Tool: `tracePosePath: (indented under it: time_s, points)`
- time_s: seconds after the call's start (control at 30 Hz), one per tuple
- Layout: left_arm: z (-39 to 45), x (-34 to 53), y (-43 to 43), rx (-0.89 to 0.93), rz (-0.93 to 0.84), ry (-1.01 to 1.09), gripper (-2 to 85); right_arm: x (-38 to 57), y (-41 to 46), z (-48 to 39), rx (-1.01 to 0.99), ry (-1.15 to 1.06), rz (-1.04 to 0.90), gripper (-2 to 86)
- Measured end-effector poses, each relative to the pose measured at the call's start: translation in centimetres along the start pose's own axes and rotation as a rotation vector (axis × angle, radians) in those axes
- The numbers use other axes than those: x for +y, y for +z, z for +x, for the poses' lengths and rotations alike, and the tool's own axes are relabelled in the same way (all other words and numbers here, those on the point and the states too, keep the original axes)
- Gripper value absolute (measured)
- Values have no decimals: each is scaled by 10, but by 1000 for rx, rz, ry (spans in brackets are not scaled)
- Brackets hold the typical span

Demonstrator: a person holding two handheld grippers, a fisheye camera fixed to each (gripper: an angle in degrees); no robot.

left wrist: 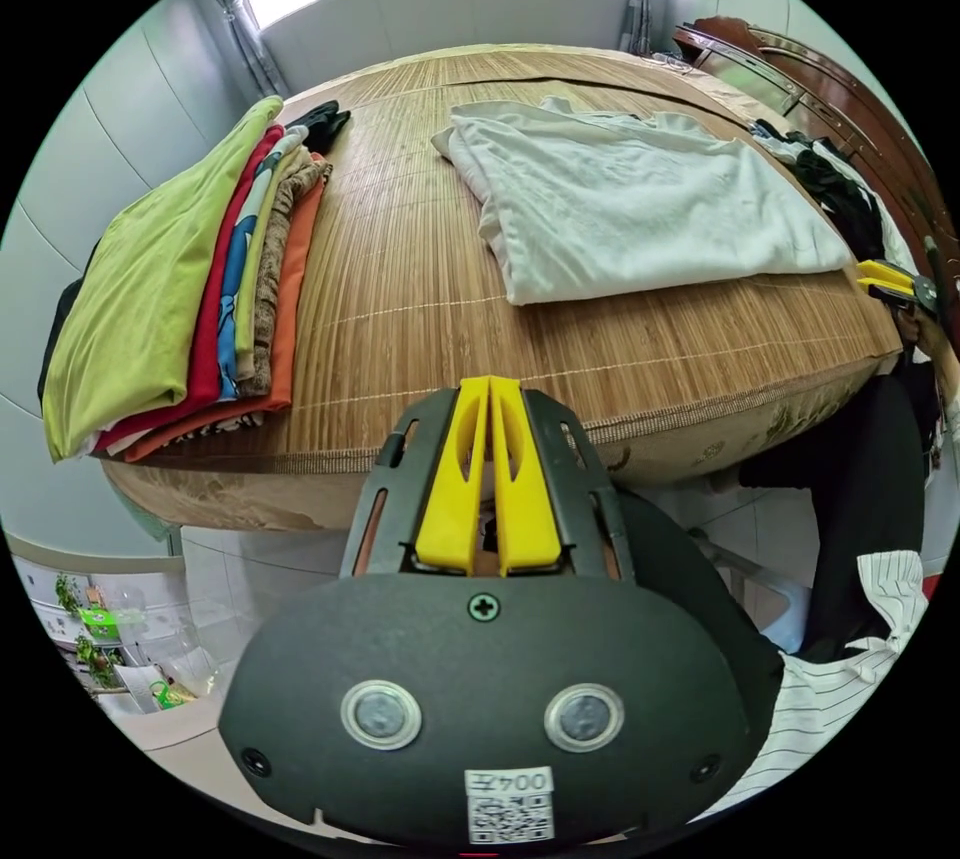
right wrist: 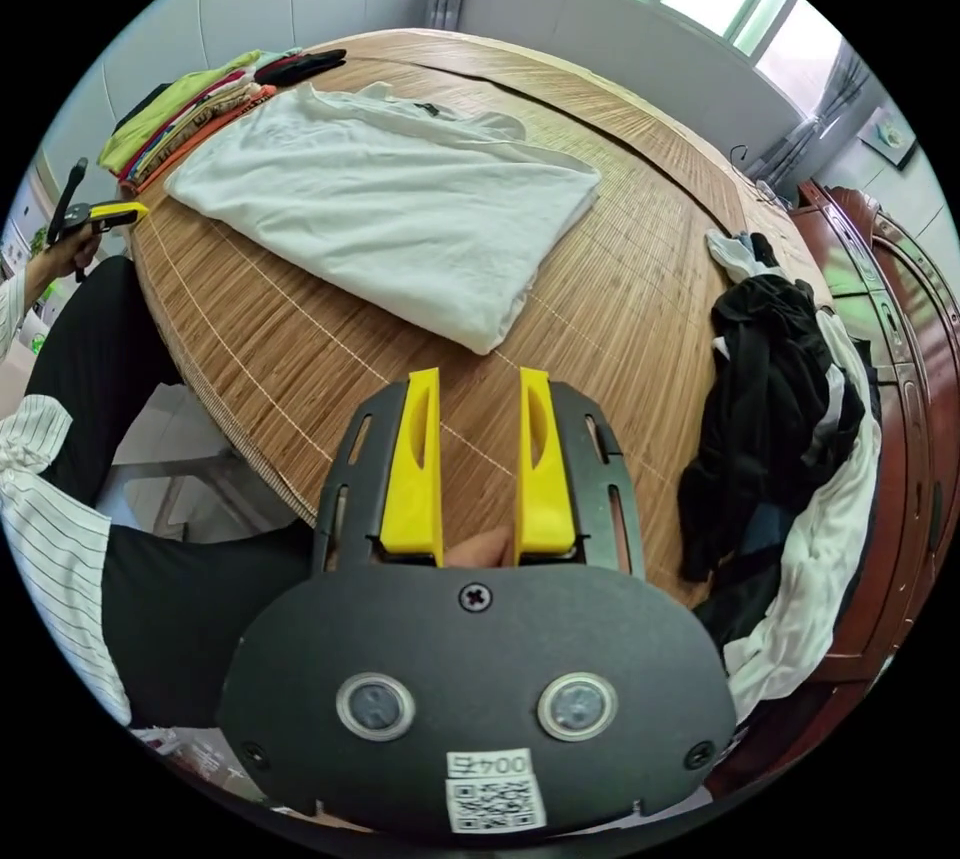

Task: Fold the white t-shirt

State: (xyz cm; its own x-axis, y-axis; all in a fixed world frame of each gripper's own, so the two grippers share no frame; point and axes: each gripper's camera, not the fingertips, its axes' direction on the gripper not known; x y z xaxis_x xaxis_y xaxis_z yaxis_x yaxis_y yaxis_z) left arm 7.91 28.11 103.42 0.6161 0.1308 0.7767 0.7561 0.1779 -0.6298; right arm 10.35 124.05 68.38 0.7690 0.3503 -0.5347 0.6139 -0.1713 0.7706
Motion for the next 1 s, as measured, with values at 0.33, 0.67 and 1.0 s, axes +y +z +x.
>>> tracePosePath:
  time_s: [0.33, 0.67, 1.0]
  points:
    - [-18, -25, 1, -33, -59, 25, 8, -3, 15, 10, -35, -146, 32, 60]
    - [-45, -29, 4, -14, -57, 31, 12, 51, 8, 62, -155, -11, 1, 96]
    - [-74, -25, -8, 23, 22, 90, 111, 15, 21, 29, -39, -124, -1, 47]
